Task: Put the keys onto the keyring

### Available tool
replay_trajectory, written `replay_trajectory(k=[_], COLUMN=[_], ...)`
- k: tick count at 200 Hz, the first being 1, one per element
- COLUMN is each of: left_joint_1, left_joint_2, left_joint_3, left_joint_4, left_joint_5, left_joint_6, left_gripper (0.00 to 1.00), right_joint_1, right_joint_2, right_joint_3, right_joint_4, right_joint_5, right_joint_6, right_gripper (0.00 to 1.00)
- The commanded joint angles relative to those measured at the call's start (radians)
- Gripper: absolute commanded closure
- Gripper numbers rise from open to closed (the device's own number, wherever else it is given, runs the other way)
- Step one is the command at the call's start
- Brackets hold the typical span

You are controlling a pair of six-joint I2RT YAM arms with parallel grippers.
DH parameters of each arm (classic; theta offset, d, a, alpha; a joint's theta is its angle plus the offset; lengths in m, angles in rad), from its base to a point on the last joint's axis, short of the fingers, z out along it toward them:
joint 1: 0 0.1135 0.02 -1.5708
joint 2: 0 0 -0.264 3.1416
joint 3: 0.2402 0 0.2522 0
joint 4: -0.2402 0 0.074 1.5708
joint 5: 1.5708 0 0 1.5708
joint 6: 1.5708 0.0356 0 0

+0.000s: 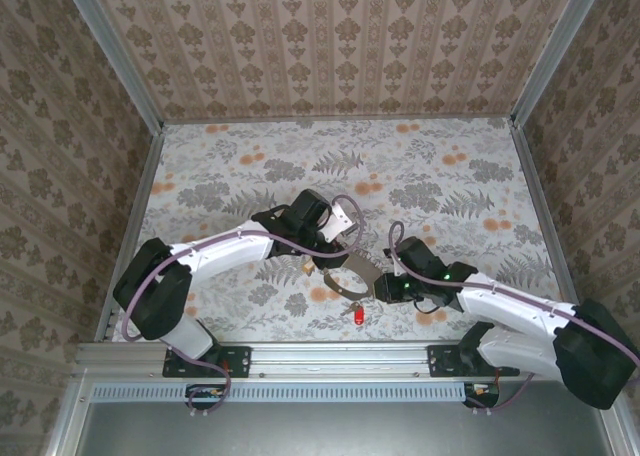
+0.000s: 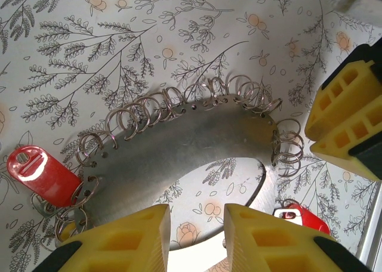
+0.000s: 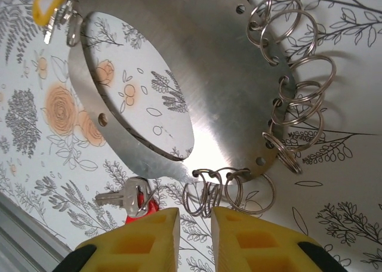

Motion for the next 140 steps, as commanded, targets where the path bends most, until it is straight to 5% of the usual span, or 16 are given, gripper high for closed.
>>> replay_trajectory(k=[1,140], left_joint_1=[0.007,0.020], left_joint_2=[-0.026,-0.057], left_joint_3=[-0.013,-0.047], left_joint_4=[0.004,0.027], left_joint_5=[0.009,0.015], left_joint_6=[0.032,0.025], left_gripper=[0.70,0.70], right_joint_1=[0.007,0.008], right_joint_2=[0.029,0.138], right_joint_3=[0.032,0.052], right_joint_4=[-0.038,0.020], right_joint_5=[0.014,0.018], right_joint_6=[-0.007,-0.029], right_gripper=[0.77,0.69])
